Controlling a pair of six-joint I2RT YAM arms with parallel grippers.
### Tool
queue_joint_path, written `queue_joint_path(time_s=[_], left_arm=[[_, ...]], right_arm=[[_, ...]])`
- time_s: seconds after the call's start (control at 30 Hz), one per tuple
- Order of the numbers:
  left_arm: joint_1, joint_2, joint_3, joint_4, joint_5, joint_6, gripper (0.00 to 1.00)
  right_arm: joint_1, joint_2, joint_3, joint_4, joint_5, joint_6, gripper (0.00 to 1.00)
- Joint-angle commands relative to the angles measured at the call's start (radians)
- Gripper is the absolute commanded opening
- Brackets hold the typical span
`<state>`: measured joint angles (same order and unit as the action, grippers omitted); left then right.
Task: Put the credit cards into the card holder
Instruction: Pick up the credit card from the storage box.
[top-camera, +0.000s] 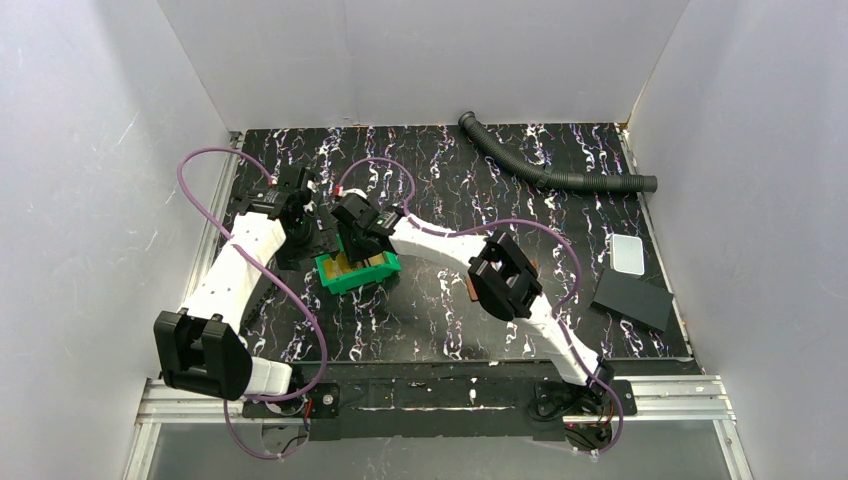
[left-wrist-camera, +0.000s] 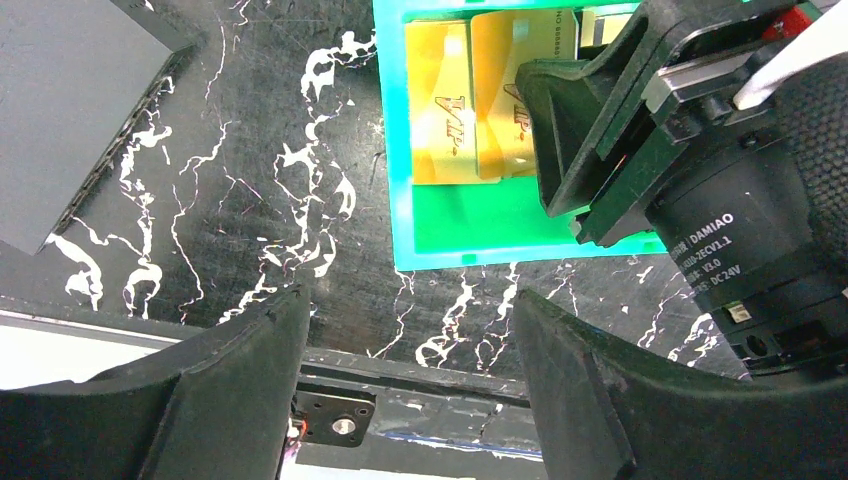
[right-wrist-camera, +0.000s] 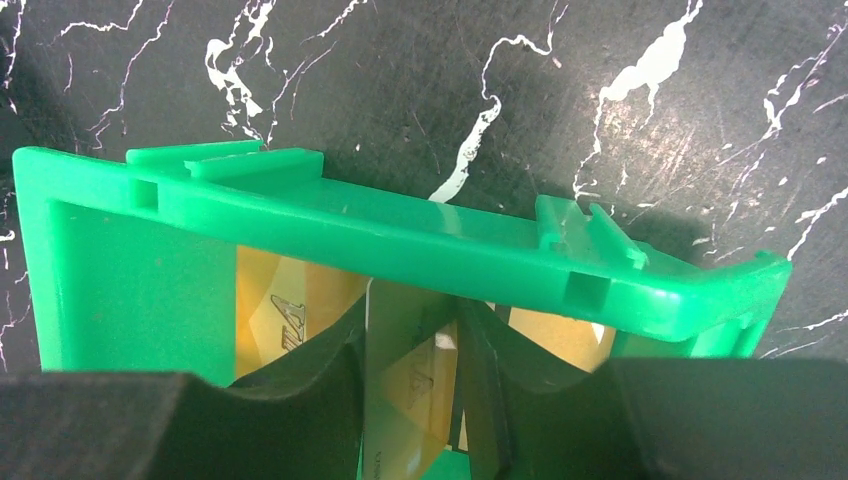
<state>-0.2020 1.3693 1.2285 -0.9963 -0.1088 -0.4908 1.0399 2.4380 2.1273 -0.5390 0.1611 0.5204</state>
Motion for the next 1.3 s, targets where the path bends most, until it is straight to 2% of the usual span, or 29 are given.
queue_joint_path(time_s=[0.0, 0.2, 0.5, 0.6, 0.8, 0.97, 1.07, 1.13, 1.27], left_arm=[[0.002, -0.019, 0.012, -0.008, 0.0, 0.004, 0.73], [0.002, -0.016, 0.008, -0.004, 0.017, 0.0, 0.73], [0.002, -0.014, 0.006, -0.004, 0.023, 0.001, 0.73], [0.002, -0.015, 0.007, -0.004, 0.024, -0.002, 0.73], [0.002, -0.017, 0.016, -0.005, 0.022, -0.005, 0.73], [0.003, -0.022, 0.037, -0.002, 0.039, -0.01, 0.73], [0.005, -0.04, 0.072, 0.027, 0.123, -0.009, 0.73], [0.008, -0.049, 0.103, 0.059, 0.224, -0.01, 0.73], [0.009, -0.087, 0.101, 0.203, 0.512, -0.079, 0.73]], right_arm=[[-0.004, -0.033, -0.055, -0.015, -0.031, 0.0, 0.4], [-0.037, -0.082, -0.073, -0.005, -0.073, 0.003, 0.34], [-0.05, -0.131, -0.073, -0.022, -0.049, -0.004, 0.13], [-0.059, -0.152, -0.076, -0.018, -0.055, -0.004, 0.03], [-0.081, -0.2, -0.091, 0.026, -0.103, 0.002, 0.01], [-0.12, -0.259, -0.113, 0.088, -0.217, 0.026, 0.01], [-0.175, -0.308, -0.177, 0.209, -0.371, 0.062, 0.01], [-0.226, -0.353, -0.259, 0.34, -0.531, 0.133, 0.01], [-0.34, -0.511, -0.606, 0.779, -0.794, 0.349, 0.01]])
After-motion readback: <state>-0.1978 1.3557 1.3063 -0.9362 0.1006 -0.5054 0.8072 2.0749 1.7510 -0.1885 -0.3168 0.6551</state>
